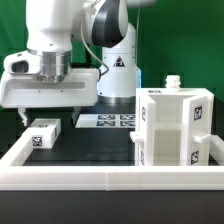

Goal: Assemble cabinet

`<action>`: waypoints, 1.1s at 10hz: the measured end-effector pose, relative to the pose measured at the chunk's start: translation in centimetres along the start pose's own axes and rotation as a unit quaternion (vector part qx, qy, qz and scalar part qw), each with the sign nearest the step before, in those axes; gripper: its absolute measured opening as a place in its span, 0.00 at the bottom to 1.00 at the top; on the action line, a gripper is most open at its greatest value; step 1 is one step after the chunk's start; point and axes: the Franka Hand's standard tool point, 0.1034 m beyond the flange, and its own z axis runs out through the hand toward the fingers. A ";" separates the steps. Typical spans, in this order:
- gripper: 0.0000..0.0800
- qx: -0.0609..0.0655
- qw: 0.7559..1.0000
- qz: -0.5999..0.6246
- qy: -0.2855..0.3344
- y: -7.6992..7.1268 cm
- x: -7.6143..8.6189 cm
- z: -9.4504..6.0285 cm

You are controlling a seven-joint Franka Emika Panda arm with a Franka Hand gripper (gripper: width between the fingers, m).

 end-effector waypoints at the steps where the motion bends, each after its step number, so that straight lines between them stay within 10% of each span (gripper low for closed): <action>1: 1.00 0.000 1.000 0.000 0.000 0.2 0.1 -0.1; 9: 1.00 0.000 1.000 -0.010 -0.005 0.3 -0.1 0.6; 11: 0.69 0.006 1.000 -0.010 -0.013 0.2 -0.3 0.9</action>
Offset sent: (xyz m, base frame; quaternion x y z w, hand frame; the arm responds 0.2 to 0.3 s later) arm 0.0063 -0.0106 -0.0039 0.0036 0.0006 -0.0195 0.9998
